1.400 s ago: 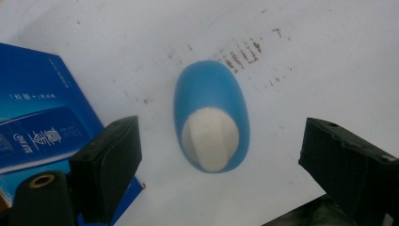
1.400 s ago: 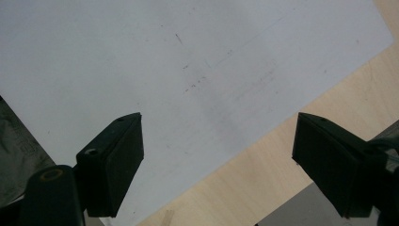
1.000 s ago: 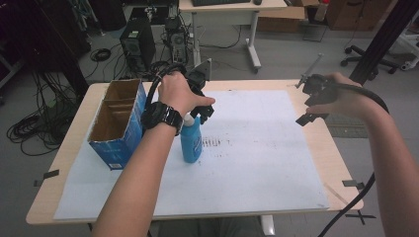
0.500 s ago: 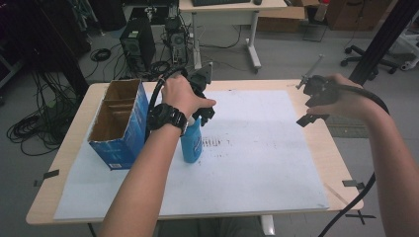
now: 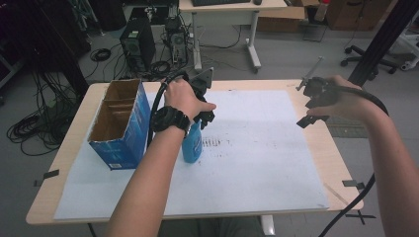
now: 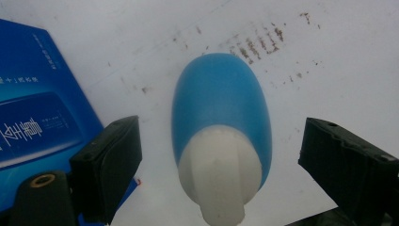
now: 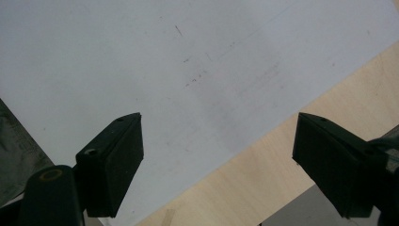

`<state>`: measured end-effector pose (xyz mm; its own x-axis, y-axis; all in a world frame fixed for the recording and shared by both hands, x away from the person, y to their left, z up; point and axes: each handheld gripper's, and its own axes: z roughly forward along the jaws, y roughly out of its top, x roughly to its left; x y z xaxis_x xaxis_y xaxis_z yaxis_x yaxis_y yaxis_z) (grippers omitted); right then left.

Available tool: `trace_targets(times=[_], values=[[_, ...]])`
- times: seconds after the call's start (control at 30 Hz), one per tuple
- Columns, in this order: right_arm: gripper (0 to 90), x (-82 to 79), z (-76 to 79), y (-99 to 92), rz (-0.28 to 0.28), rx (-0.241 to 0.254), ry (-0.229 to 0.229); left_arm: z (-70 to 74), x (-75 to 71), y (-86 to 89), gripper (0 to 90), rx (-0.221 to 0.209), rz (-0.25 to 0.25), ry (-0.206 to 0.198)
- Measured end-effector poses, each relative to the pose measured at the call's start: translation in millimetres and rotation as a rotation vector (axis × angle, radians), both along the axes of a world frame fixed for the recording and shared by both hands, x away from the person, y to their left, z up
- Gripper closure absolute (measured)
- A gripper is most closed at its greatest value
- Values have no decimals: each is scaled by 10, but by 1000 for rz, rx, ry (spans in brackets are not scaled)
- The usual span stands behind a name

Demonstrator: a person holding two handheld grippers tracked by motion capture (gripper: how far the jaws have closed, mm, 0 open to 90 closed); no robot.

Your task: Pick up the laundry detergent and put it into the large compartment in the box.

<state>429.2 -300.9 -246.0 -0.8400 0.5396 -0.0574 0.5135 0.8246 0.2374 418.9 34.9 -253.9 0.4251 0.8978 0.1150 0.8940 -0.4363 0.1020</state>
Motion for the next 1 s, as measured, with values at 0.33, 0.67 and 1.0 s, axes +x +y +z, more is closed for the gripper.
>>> trace_targets(times=[0.33,0.67,1.0], values=[[166,-1,-20,-2,-1,-1,3,-108,15,3,143,14,18,16],[165,-7,-22,-9,-2,1,3,-173,35,1,151,33,44,32],[165,-8,-45,-24,-2,2,6,-249,51,-14,152,27,56,57]])
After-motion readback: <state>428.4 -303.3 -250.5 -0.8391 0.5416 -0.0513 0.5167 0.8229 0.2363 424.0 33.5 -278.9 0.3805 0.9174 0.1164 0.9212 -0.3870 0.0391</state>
